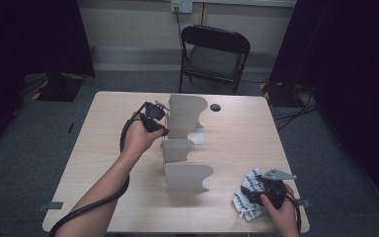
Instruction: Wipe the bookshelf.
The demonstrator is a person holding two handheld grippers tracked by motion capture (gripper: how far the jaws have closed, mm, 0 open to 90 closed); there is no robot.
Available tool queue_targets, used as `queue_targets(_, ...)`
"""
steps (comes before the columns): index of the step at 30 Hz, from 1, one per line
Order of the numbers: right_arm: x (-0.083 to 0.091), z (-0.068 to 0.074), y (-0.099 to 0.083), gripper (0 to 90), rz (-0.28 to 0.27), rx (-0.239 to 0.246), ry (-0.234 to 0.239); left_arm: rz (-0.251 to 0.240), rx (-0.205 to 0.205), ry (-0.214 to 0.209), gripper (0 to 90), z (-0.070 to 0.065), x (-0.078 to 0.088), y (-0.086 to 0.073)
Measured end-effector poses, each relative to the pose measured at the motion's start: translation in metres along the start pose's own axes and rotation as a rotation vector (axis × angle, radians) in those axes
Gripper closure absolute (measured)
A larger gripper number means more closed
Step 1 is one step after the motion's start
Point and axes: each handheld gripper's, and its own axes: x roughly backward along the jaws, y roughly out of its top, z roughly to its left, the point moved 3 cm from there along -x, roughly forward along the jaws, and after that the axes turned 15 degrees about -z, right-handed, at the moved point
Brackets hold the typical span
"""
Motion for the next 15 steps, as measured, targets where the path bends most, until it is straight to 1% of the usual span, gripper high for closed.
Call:
queue_targets(1,0.0,0.0,0.0,14.8,0.0,0.0,0.0,0.01,-0.004,0.002,73.6,-0.0001,-0.0002,0.0009)
queue_targets(4,0.0,-0.0001,0.0,14.8,0.0,-0.001,0.001,0.01,-0.008,0.004,75.8,-0.0001,-0.0015,0.0025)
queue_targets(8,0.0,0.0,0.0,14.8,0.0,-0.002,0.001,0.003,0.004,0.007,78.7,-0.0012,-0.0041,0.0046)
queue_targets(12,0.0001,-0.0002,0.0,14.8,-0.001,-0.002,0.002,-0.002,0.0,0.007,80.8,-0.0009,-0.0061,0.0062)
queue_targets(13,0.0001,-0.0001,0.0,14.8,-0.001,-0.002,0.002,-0.005,0.004,0.006,81.4,-0.0007,-0.0067,0.0065)
queue_targets(15,0.0001,-0.0001,0.0,14.8,-0.001,-0.002,0.002,-0.001,0.003,0.004,82.4,0.0006,-0.0071,0.0075)
